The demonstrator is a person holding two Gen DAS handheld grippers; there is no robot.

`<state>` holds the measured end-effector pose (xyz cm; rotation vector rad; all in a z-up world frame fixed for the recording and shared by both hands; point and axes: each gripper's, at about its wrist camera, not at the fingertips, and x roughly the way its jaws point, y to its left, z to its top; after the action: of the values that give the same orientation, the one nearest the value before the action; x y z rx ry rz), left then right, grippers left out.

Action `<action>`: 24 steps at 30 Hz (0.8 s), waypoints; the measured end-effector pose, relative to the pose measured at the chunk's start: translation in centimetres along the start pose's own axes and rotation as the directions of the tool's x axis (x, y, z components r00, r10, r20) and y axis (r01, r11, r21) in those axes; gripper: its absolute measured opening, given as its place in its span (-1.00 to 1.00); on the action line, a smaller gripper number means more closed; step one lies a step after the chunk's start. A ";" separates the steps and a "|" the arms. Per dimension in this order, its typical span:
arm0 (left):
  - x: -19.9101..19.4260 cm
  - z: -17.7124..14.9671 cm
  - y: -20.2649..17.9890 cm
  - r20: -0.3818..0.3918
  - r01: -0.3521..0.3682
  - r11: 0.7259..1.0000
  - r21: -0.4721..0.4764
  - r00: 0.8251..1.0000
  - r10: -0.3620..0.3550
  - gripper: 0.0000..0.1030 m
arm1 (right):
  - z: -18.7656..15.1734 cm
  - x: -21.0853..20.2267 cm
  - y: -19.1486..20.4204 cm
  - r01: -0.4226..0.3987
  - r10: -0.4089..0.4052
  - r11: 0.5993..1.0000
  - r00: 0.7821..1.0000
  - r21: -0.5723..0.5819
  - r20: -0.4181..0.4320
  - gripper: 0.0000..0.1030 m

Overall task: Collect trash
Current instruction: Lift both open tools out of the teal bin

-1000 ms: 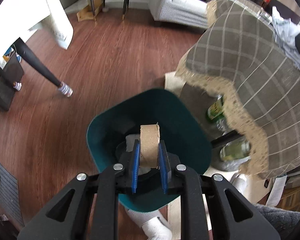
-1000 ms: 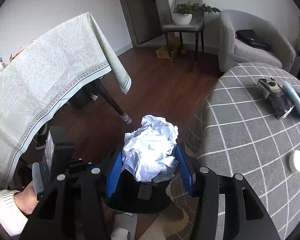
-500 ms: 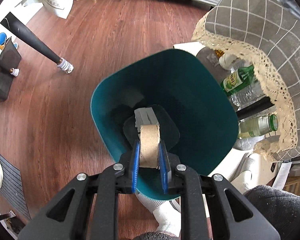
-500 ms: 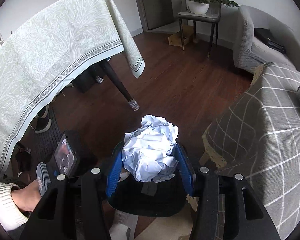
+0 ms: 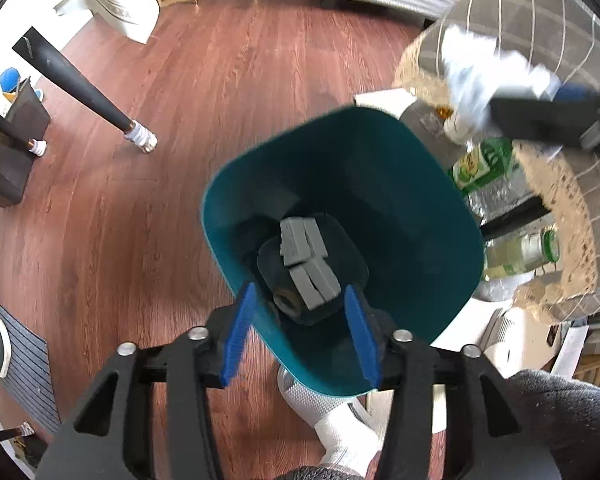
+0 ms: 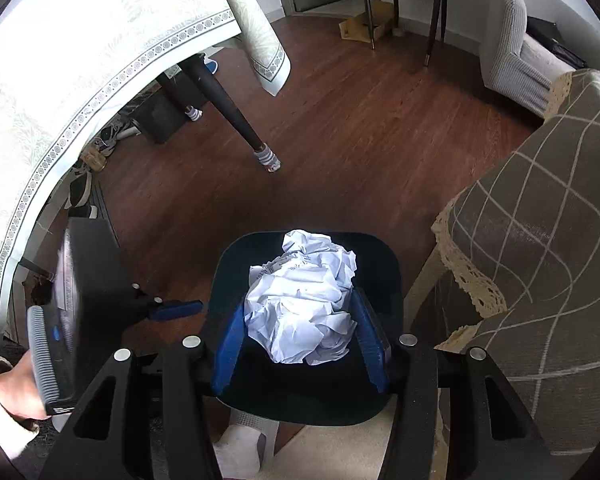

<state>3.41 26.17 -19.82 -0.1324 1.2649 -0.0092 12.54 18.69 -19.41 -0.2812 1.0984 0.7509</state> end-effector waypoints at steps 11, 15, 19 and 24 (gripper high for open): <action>-5.0 1.0 1.6 0.177 0.042 0.996 -0.074 0.984 -0.028 0.04 | -1.1 4.7 -0.8 0.021 -0.018 1.000 0.992 0.023 -0.122 0.02; -7.5 1.7 1.4 0.254 0.066 0.995 -0.071 0.966 -0.046 -0.15 | -1.9 6.2 -1.2 0.009 -0.003 0.999 0.987 0.040 -0.163 0.02; -9.4 2.1 1.1 0.313 0.083 0.995 -0.056 0.948 -0.062 -0.33 | -2.8 7.3 -1.0 0.025 -0.020 0.999 0.979 0.022 -0.203 0.03; -10.7 2.5 0.7 0.344 0.081 0.996 -0.044 0.937 -0.061 -0.56 | -3.7 8.4 -1.1 0.040 -0.038 0.999 0.972 0.005 -0.233 0.03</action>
<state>2.50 27.92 -8.96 -0.2202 0.9112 -0.0119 12.76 19.28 -28.65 -0.3891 1.3147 0.6890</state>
